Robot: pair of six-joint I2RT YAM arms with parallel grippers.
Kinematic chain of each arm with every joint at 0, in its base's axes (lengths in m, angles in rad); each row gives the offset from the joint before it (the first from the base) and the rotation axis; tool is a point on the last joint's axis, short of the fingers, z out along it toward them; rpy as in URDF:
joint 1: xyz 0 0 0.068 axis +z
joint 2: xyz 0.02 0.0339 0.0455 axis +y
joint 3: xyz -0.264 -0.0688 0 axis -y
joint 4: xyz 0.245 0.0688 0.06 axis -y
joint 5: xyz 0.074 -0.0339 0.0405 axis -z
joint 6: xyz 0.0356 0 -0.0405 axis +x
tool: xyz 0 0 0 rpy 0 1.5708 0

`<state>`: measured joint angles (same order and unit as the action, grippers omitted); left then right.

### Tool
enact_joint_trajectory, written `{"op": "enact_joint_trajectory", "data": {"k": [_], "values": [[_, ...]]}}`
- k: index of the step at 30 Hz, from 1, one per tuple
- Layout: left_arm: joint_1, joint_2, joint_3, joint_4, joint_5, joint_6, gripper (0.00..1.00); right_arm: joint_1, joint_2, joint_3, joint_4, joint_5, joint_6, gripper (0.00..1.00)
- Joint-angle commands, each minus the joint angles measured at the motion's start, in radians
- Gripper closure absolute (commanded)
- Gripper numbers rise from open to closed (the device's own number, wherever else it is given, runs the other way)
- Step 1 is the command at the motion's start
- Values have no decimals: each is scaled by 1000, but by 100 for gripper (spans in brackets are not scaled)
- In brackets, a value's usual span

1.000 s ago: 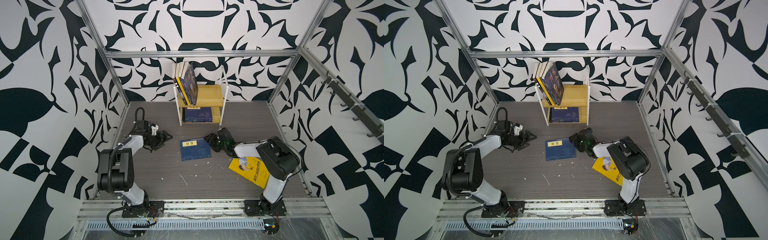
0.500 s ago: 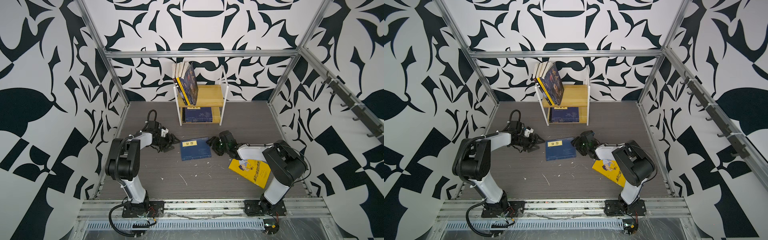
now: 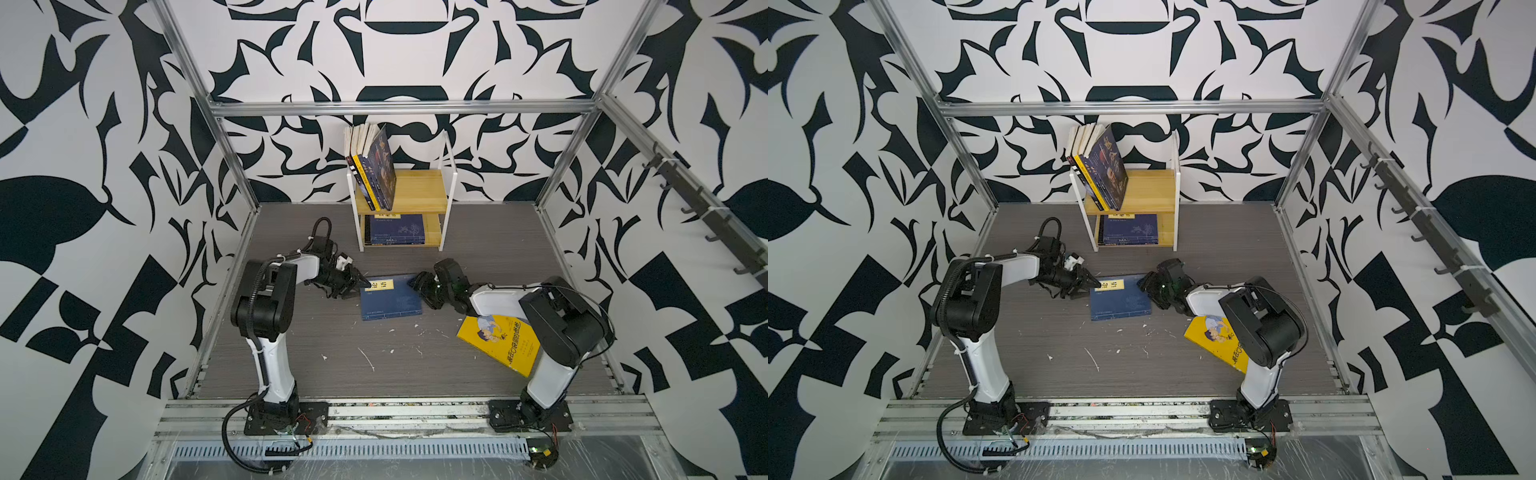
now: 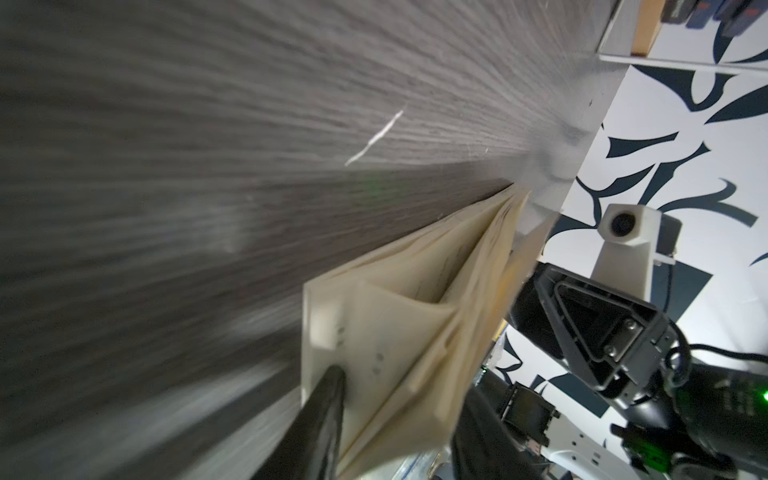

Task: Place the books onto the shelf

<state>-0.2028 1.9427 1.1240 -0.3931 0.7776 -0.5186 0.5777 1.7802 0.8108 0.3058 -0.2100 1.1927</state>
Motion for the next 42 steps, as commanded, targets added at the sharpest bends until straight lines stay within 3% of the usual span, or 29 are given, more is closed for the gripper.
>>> {"op": "enact_joint_trajectory", "data": {"k": [1, 11, 14, 18, 23, 29, 34, 42], "values": [[-17, 7, 22, -55, 48, 18, 65, 16, 78, -38, -199, -23, -6, 35], [-20, -26, 25, -74, 54, 35, 91, 1, 41, -56, -218, -2, -8, 34], [-20, -34, 24, -82, 53, 37, 99, -6, -65, -75, -329, 123, -79, 29], [-20, -46, 21, -96, 56, 37, 100, -6, -216, -78, -427, 280, -212, 22], [-20, -76, 1, -90, 79, 32, 100, 32, -340, -38, -487, 430, -445, 23], [-18, -82, -1, -90, 97, 16, 100, 193, -376, -28, -335, 545, -885, 26], [-20, -71, 2, -91, 106, 6, 100, 322, -348, -83, -132, 526, -1275, 27], [-20, -65, 0, -92, 111, -3, 100, 389, -293, -185, 47, 429, -1559, 27]]}}
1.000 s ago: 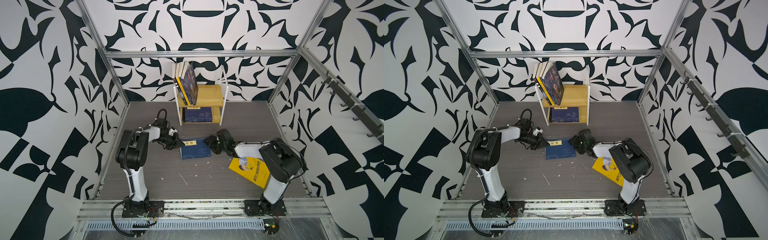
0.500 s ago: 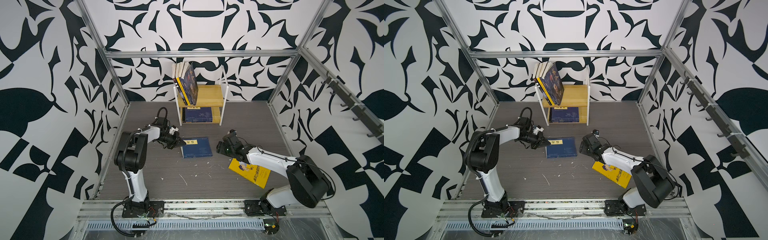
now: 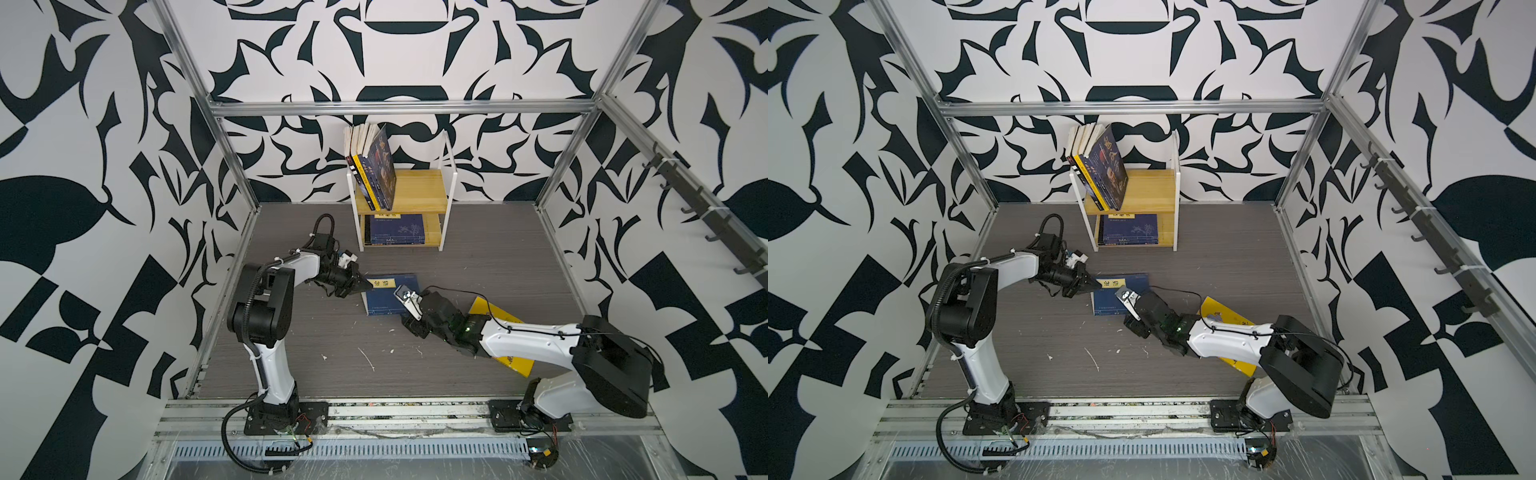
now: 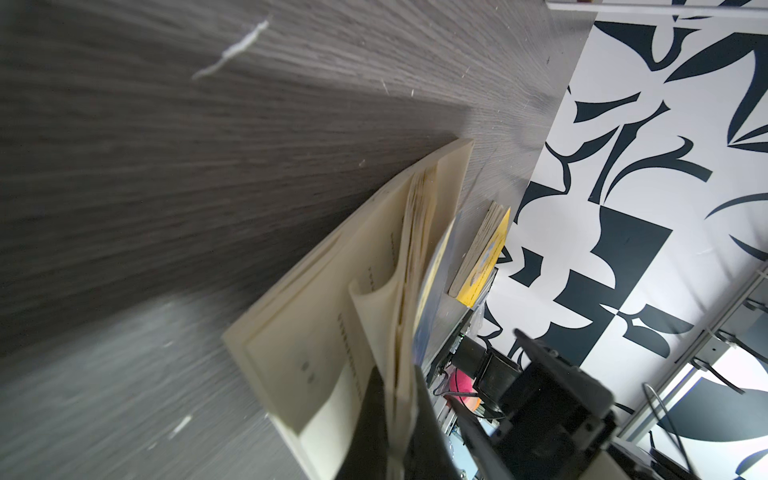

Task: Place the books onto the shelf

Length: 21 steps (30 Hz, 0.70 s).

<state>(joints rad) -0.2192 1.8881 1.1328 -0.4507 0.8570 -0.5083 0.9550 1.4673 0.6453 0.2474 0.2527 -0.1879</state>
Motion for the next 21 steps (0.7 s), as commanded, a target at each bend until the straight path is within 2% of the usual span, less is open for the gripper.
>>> {"op": "enact_joint_trajectory", "data": {"k": [1, 7, 17, 19, 21], "values": [[-3, -11, -11, -33, 33, -14, 100, 17, 33, -23, 118, -41, -204, 27], [-3, -11, -15, -27, 36, -19, 100, 39, 109, -38, 191, -82, -309, 27], [-3, -10, -15, -23, 43, -21, 100, 41, 252, -3, 349, 44, -393, 29], [-3, -6, -15, -22, 45, -21, 100, 41, 268, 5, 370, 61, -398, 36], [-3, -3, -18, -21, 44, -22, 100, 41, 277, 3, 389, 71, -411, 50]]}}
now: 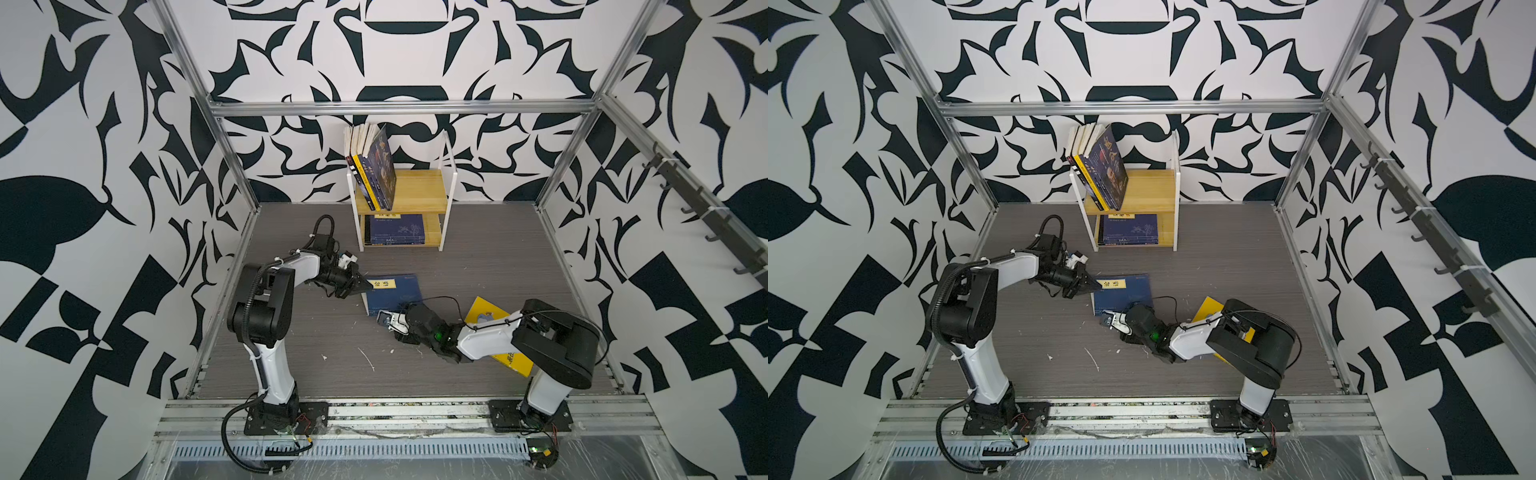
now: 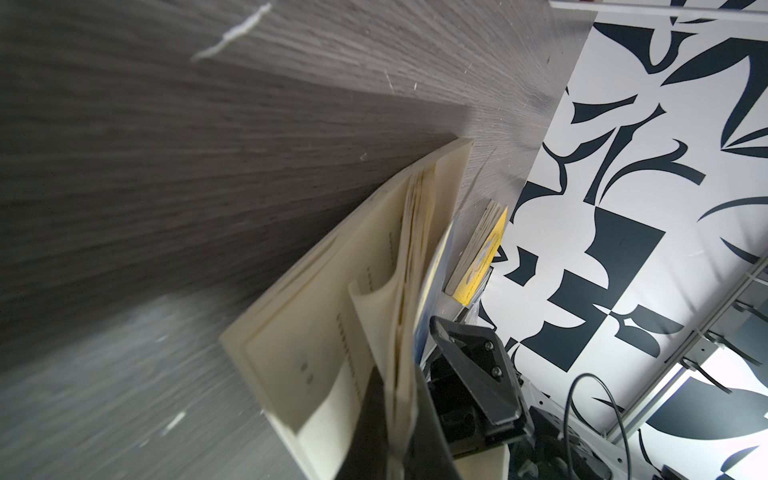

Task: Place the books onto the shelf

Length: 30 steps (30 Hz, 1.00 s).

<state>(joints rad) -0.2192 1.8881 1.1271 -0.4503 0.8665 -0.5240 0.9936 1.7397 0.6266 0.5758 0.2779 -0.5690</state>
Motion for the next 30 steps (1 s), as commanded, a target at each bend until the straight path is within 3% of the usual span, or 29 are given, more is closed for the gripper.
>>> {"op": "enact_joint_trajectory", "data": {"k": [1, 4, 6, 9, 11, 23, 30], "values": [[-3, -1, -12, -21, 34, -6, 100, 2, 5, 22, 62, 52, -37, 60], [-3, -2, -10, -25, 25, -4, 100, 2, 3, 12, 53, 71, -59, 89], [-2, -12, -10, -33, 9, 6, 89, 1, -10, 4, 28, 73, -69, 100], [0, -39, -12, -46, -19, 27, 60, 0, -31, -21, 42, 66, -68, 100], [4, -67, -13, -58, -34, 50, 50, 0, -35, -19, 39, 71, -69, 100], [179, -376, -174, -11, -227, 170, 23, -55, -99, 21, 39, 245, -287, 100], [248, -500, -246, 19, -320, 294, 7, -137, -145, 82, 108, 270, -397, 100]]}}
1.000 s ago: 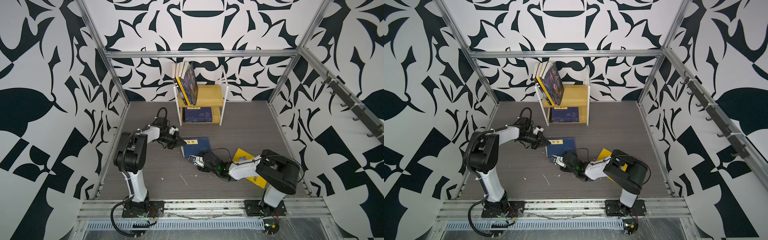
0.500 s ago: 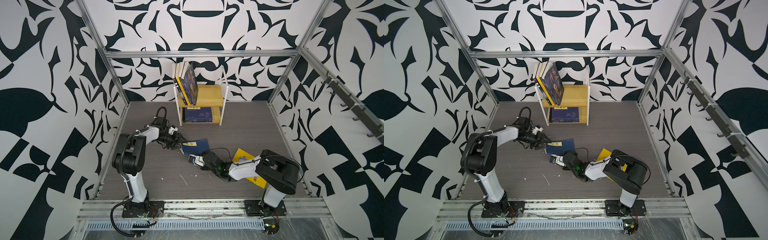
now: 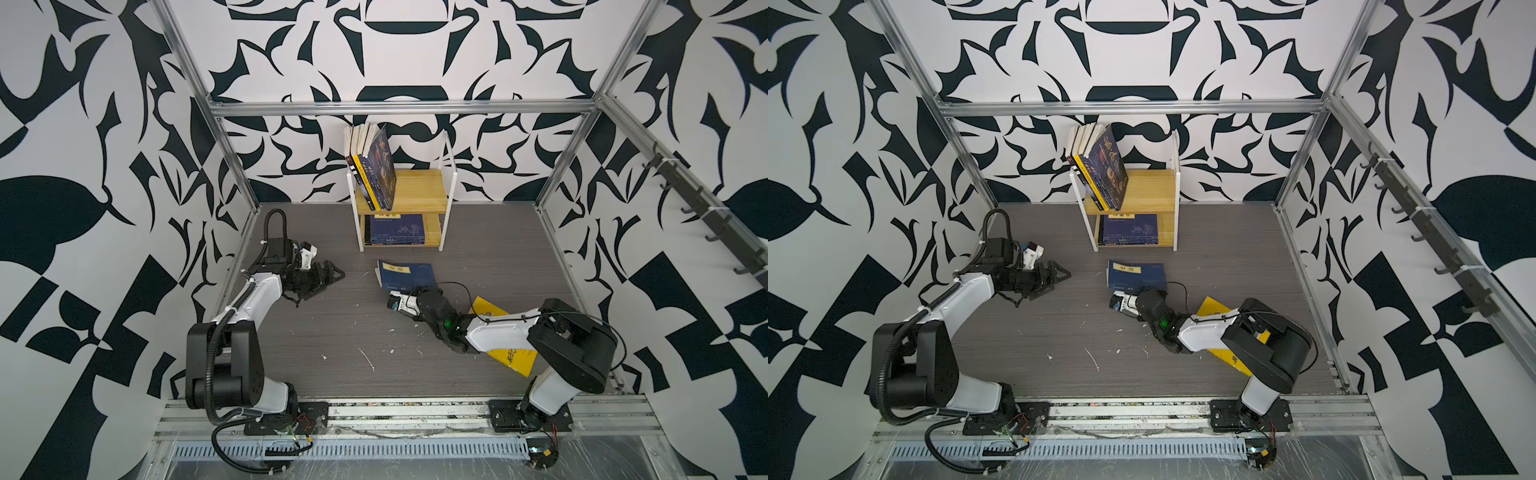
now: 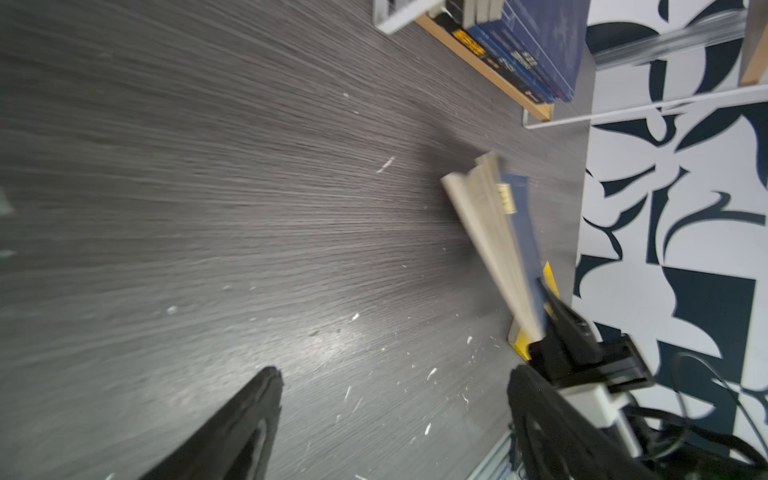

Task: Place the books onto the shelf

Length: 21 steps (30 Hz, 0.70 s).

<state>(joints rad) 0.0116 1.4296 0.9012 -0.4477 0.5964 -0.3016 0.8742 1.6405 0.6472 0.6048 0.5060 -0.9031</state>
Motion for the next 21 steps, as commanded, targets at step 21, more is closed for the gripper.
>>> {"op": "enact_joint_trajectory", "data": {"k": [21], "values": [[173, -202, -110, 85, 4, 123, 1, -104, 69, 284, 222, 85, -249, 100]]}}
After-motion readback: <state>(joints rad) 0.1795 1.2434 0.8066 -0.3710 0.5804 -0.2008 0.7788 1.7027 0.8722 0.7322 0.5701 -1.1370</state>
